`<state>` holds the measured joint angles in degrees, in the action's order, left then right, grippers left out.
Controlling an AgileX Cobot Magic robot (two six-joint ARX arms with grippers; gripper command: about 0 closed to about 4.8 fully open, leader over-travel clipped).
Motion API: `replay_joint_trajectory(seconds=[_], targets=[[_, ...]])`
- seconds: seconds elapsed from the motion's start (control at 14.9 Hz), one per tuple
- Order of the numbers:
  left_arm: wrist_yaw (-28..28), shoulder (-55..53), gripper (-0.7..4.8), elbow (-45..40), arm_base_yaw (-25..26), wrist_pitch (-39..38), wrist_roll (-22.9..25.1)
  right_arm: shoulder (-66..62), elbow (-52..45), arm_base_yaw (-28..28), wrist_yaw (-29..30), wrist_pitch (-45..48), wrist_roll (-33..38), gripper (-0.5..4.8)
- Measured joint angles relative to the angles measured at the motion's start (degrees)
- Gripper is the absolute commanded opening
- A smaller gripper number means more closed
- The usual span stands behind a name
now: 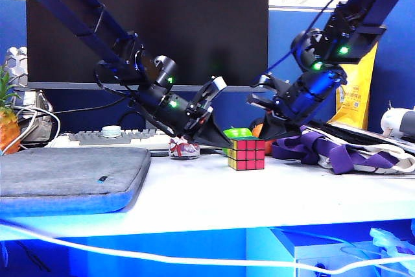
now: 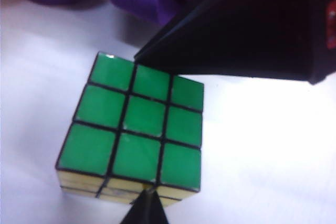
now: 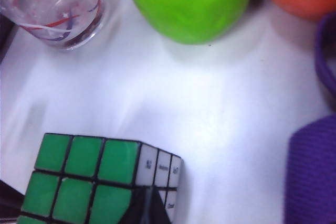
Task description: Rotate the Rubik's Cube so that its red face is facing towards you.
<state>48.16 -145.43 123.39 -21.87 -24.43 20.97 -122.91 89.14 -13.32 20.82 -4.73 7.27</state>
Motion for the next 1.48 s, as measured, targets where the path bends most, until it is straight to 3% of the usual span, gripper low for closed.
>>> replay_joint_trajectory(seconds=[0.81,0.94,1.14,1.34,1.48], targets=[[-7.52,0.22,-0.04,0.00,0.02,0.44,2.69,-0.55,0.00,-0.57,0.13,-4.46,-0.37,-0.01],[-10.14,0.24,-0.04,0.00,-0.20,0.35,2.64,-0.55,0.00,-0.87,-2.25,-4.87,-1.20,-0.01],[-16.41,2.10,-0.04,-0.07,0.02,-5.81,4.04,1.16,-0.09,-0.90,-3.56,-7.89,-2.47,-0.01],[-18.34,5.31,-0.04,0.00,1.31,-10.10,5.22,5.51,-0.04,-0.81,-4.76,-9.35,-3.45,-0.02],[-17.16,7.32,-0.04,0.00,1.36,-17.53,8.09,8.22,-0.04,-0.92,-4.87,-14.14,-3.98,-0.02]])
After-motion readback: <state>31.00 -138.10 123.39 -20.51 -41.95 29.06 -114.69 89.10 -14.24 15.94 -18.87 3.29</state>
